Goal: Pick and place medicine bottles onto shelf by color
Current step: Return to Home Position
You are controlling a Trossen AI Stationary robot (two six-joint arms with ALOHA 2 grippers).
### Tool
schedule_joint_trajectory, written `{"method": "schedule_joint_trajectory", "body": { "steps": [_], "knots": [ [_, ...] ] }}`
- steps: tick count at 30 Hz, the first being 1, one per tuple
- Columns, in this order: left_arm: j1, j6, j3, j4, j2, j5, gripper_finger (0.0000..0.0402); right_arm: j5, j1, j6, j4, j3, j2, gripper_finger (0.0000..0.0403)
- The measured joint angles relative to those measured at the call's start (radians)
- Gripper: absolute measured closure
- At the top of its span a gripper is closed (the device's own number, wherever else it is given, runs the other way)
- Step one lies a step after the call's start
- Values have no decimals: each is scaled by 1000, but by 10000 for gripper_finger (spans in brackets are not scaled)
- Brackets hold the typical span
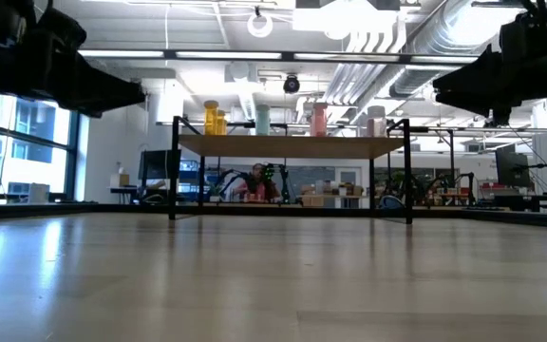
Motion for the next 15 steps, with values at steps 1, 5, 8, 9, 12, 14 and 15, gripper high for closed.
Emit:
{"method": "schedule_joint_trajectory", "body": {
  "steps": [1,5,8,9,12,14,15],
  "knots": [
    [0,-16,0,-7,0,2,223,13,0,12,0,0,0,197],
    [0,-18,0,-17,0,-19,223,44,0,69,-1,0,0,197],
    [0,-18,0,-16,1,-28,222,42,0,53,-3,0,1,197],
    [0,-18,0,-14,1,-28,223,41,0,43,-4,0,2,197],
    [0,-25,0,-13,1,-28,223,41,0,11,-6,0,2,197],
    [0,-25,0,-12,1,-28,222,41,0,-8,-8,0,2,197],
    [0,-25,0,-12,1,-28,222,41,0,-17,-8,0,2,197]
  ]
}}
